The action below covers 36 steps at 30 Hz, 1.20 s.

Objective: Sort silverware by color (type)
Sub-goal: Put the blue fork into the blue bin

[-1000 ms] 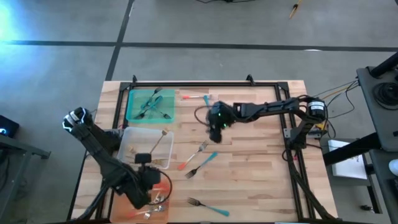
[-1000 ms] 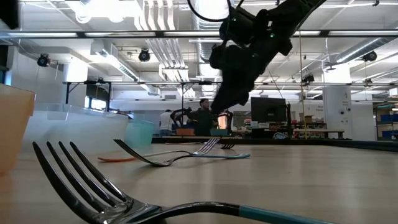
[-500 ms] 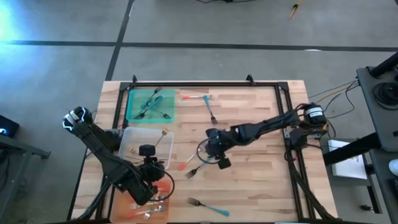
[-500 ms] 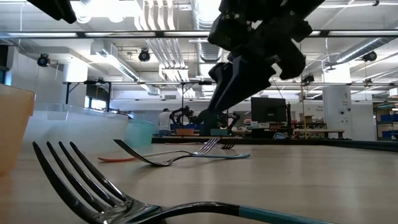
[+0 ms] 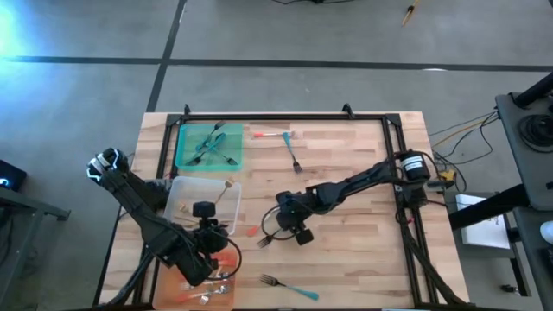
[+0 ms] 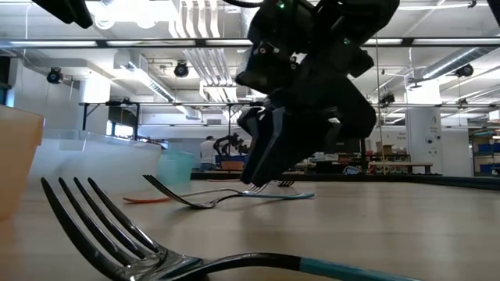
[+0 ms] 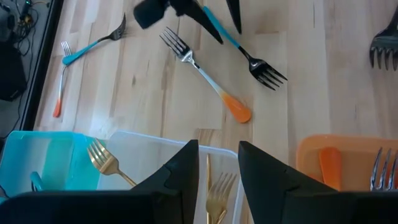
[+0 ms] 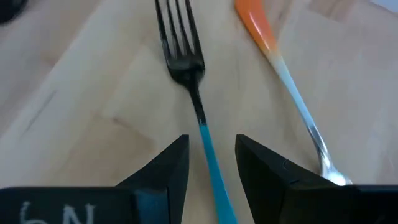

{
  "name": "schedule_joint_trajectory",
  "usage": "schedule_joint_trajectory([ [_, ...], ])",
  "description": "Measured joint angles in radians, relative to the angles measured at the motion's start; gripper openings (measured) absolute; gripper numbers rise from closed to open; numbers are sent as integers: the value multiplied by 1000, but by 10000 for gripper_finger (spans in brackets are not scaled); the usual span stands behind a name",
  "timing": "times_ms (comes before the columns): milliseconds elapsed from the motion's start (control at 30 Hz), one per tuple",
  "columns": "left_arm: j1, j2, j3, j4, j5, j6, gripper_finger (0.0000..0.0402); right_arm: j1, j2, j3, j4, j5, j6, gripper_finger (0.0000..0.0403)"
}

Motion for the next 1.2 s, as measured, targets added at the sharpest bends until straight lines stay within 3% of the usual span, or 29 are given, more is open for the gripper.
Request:
schedule_joint_trajectory([
  [367, -5, -5, 0, -3, 1, -15, 96, -1, 114, 60, 4, 5, 82, 116],
  [467, -5, -5, 0, 0, 2, -63, 96, -2, 139, 80, 11, 8, 130, 91],
  [600, -5, -5, 0, 2, 2, -123, 96, -2, 140, 94, -2, 12, 139, 25],
  [1000, -5, -5, 21, 10, -11, -125, 96, -1, 82, 187, -288, -1, 82, 11],
  [1100, -5, -9, 33, -14, -38, -134, 96, -1, 31, 205, -296, 11, 68, 10],
  [1200, -12, -22, 37, -61, -80, -175, 96, -6, -20, 207, -252, 87, 51, 10],
])
